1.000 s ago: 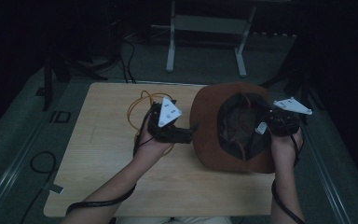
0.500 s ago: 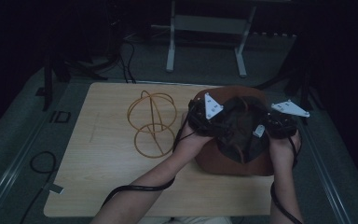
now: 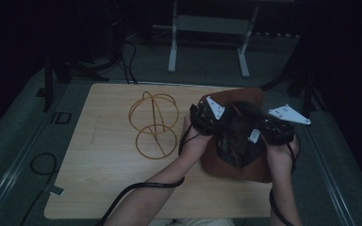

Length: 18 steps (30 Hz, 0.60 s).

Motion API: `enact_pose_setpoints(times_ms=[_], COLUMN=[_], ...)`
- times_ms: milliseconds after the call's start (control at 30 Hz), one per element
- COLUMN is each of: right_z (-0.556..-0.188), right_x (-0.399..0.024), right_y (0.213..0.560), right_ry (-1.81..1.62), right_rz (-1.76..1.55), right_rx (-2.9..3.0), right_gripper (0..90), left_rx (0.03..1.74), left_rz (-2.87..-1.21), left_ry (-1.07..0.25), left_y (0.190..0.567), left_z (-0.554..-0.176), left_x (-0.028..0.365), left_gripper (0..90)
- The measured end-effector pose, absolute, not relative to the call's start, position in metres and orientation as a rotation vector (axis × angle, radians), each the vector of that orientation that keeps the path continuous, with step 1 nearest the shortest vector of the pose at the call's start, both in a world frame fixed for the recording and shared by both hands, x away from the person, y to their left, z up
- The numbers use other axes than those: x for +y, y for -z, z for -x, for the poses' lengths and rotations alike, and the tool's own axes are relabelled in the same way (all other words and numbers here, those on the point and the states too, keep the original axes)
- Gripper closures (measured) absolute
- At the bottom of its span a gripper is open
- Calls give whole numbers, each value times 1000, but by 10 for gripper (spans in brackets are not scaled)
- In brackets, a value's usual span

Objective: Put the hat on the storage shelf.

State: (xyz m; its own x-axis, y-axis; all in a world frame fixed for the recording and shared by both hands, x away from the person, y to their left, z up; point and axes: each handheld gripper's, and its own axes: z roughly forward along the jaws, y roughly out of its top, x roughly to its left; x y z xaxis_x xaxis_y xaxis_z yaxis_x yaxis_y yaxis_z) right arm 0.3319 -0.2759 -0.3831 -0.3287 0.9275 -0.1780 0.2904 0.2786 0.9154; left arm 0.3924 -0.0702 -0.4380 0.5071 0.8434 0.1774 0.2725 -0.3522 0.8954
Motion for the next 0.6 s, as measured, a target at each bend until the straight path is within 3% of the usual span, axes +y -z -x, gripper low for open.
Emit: enact_pose_setpoints(times_ms=[133,233,400,600], right_z=[-325,-321,-315,-307], right_x=[-266,-260,-250,-254], right_y=[384,385,389,399], right_ry=[-1106,-1156,-1170,-1200], right_rz=[-1074,-1055,-1024,-1054], right_rx=[1835,1866,1900,1853], right_gripper=[850,851,850,846], left_rx=[947,942,937,919], left_rz=[-1875,-1893,-1892,-1845], left_ry=[-760,-733,-685,-741], left_y=[445,450,449,439], left_z=[-398,-400,-402,-400], left_x=[-65,-64,-60,-56], left_gripper=[336,447,842,872])
